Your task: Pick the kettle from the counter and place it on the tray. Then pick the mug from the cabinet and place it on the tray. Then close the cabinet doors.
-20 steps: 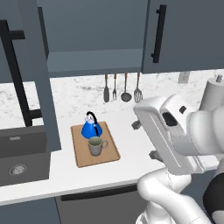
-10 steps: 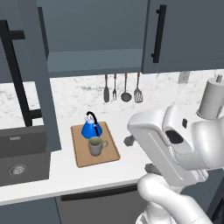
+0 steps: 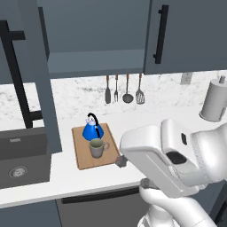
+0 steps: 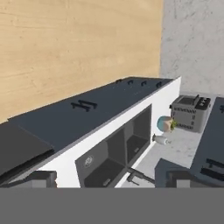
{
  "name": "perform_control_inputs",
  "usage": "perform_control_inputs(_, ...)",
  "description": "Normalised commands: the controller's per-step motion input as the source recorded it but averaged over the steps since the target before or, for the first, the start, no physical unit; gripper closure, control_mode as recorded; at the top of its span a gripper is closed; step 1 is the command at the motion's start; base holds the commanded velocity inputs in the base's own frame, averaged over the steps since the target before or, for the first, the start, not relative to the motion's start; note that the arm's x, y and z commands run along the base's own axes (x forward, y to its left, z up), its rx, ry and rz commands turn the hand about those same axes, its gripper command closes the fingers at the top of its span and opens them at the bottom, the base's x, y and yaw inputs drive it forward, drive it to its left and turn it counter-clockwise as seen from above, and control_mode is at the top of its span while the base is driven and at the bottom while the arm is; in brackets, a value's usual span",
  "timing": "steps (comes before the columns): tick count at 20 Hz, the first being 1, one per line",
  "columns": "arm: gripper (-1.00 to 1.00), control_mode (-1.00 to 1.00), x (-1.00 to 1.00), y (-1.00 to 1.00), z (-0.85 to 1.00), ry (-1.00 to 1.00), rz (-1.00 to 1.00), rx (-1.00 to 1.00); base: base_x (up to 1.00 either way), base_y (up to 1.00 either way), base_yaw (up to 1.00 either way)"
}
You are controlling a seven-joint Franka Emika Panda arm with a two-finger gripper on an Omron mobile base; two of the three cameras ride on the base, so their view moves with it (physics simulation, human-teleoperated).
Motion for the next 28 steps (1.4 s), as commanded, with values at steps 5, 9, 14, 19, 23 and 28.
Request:
perform_control_inputs(5, -1.00, -1.00, -0.09, 0.25, 0.00, -0.11, 0.04, 0.00, 0.00, 0.00, 0.00)
perform_control_inputs(9, -1.00, -1.00, -0.32, 0.03, 0.00, -0.12, -0.03, 0.00, 0.00, 0.00, 0.00)
perform_control_inputs(14, -1.00, -1.00, -0.16, 0.13, 0.01, -0.02, -0.13, 0.01, 0.00, 0.00, 0.00)
perform_control_inputs(19, -1.00, -1.00, -0.01, 0.36, 0.11, 0.00, -0.13, 0.08, 0.00, 0.00, 0.00)
perform_control_inputs(23, -1.00, -1.00, 0.01, 0.23, 0.04, 0.05, -0.05, 0.14, 0.00, 0.00, 0.00)
perform_control_inputs(28, -1.00, -1.00, 0.00, 0.33, 0.00, 0.03, 0.05, 0.12, 0.00, 0.00, 0.00)
